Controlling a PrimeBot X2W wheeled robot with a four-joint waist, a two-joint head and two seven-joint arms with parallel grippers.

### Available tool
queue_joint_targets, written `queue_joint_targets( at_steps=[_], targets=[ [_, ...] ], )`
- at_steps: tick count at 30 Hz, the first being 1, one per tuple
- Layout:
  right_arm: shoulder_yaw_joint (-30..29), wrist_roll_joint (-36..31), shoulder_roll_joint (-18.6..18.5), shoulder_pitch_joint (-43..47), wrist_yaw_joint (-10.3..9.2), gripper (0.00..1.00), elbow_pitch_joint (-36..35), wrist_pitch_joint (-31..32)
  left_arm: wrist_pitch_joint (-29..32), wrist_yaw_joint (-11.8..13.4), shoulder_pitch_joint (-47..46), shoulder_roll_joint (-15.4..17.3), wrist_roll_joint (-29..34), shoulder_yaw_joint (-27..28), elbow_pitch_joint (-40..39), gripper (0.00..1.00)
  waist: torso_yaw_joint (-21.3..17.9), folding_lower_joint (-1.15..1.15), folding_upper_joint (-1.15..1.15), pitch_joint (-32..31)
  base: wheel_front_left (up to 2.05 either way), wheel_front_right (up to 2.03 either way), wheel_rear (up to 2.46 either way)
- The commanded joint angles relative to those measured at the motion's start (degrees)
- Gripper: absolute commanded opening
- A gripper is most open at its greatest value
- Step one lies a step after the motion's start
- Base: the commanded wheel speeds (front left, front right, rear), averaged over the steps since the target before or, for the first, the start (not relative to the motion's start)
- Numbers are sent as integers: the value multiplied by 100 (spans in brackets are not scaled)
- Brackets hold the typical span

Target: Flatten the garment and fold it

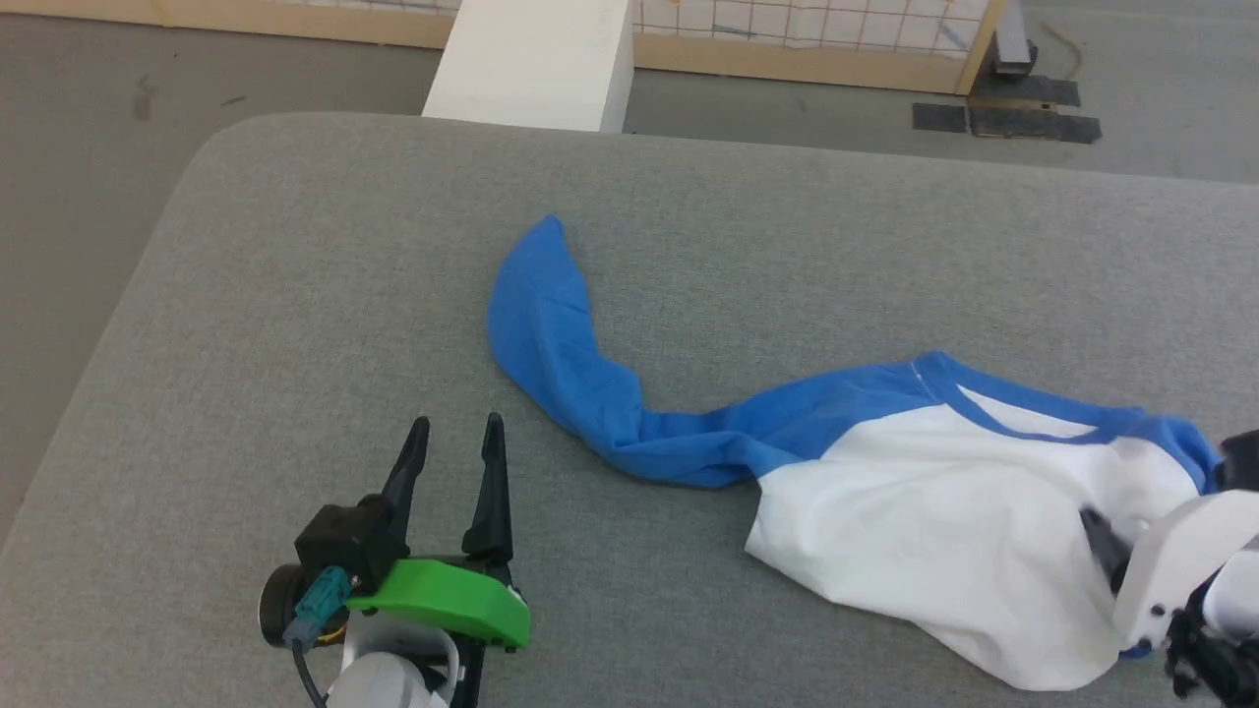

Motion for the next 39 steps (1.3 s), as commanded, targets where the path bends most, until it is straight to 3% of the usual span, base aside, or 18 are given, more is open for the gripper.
queue_joint_targets(
  at_steps=[1, 6, 9, 15, 23, 29, 35, 36, 37, 38, 39],
  targets=[
    [-97, 225, 80, -151, -6, 100, -118, -265, -26, -24, 51, -8, 11, 37, 22, 100, -92, 0, 0, -91, 0, 0, 0],
    [-664, 675, 249, -382, -6, 100, -582, -1314, 207, -158, -127, -5, -197, -12, 103, 100, -334, 0, 0, -257, 0, 0, 0],
    [-909, 709, 283, -421, -6, 100, -770, -1636, 605, -247, -516, 1, -259, -119, 195, 100, -491, 0, 0, -296, 0, 0, 0],
    [-958, 754, 303, -368, -6, 100, -905, -1656, 2330, -377, -2057, 15, -321, -509, 773, 100, -833, 0, 0, -87, 0, 0, 0],
    [-831, 1124, 305, -401, -6, 100, -663, -1656, 4888, -253, -3414, -6, -385, -1392, 2103, 100, -1216, 0, 0, 366, 0, 0, 0],
    [-788, 1203, 305, -461, -6, 100, -579, -1730, 5590, -96, -3740, -8, -205, -1843, 2781, 100, -1406, 0, 0, 641, 0, 0, 0],
    [-873, 1192, 305, -505, -6, 100, -570, -1783, 5952, -225, -3702, -3, -361, -1984, 3115, 100, -1409, 0, 0, 745, 0, 0, 0],
    [-888, 1183, 306, -513, -6, 100, -567, -1784, 5952, -235, -3680, -4, -415, -1985, 3120, 34, -1396, 0, 0, 746, 0, 0, 0],
    [-908, 1172, 306, -524, -6, 100, -560, -1790, 5905, -244, -3646, -5, -493, -1975, 3112, 13, -1366, 0, 0, 731, 0, 0, 0],
    [-911, 1166, 306, -529, -6, 100, -553, -1790, 5860, -244, -3617, -6, -571, -1957, 3103, 0, -1343, 0, 0, 714, 0, 0, 0],
    [-911, 1155, 306, -532, -6, 100, -549, -1791, 5741, -227, -3596, -7, -681, -1913, 3050, 0, -1300, 0, 0, 688, 0, 0, 0]
  ],
)
